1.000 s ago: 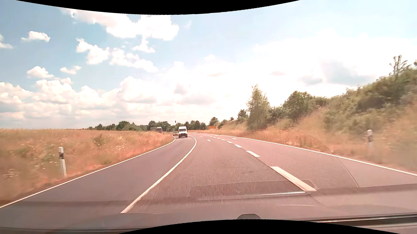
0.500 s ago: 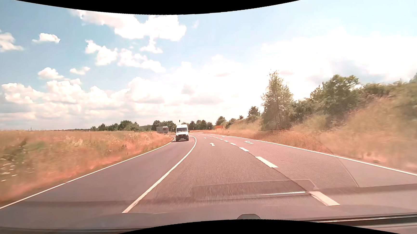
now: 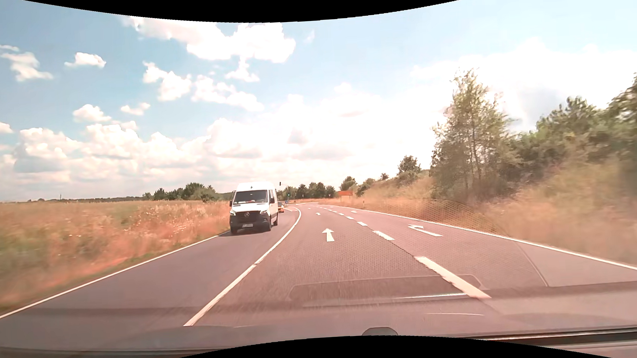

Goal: Follow the waypoints while adhering to traffic rules and regulations

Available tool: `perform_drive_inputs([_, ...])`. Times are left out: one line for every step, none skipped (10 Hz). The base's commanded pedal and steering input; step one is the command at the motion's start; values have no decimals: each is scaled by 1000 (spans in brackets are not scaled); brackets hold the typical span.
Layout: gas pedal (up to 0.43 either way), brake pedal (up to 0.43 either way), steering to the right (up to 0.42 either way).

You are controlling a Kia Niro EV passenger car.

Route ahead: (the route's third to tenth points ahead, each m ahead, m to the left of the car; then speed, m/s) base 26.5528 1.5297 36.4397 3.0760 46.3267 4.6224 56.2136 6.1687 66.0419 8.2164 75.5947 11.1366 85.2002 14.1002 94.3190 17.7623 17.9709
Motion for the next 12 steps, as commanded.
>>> perform_drive_inputs([47, 0, -22])
perform_drive_inputs([47, 0, -23])
perform_drive_inputs([47, 0, -22])
perform_drive_inputs([47, 0, -22])
perform_drive_inputs([47, 0, -21])
perform_drive_inputs([47, 0, -20])
perform_drive_inputs([47, 0, -19])
perform_drive_inputs([47, 0, -20])
perform_drive_inputs([47, 0, -20])
perform_drive_inputs([47, 0, -20])
perform_drive_inputs([47, 0, -20])
perform_drive_inputs([47, 0, -20])
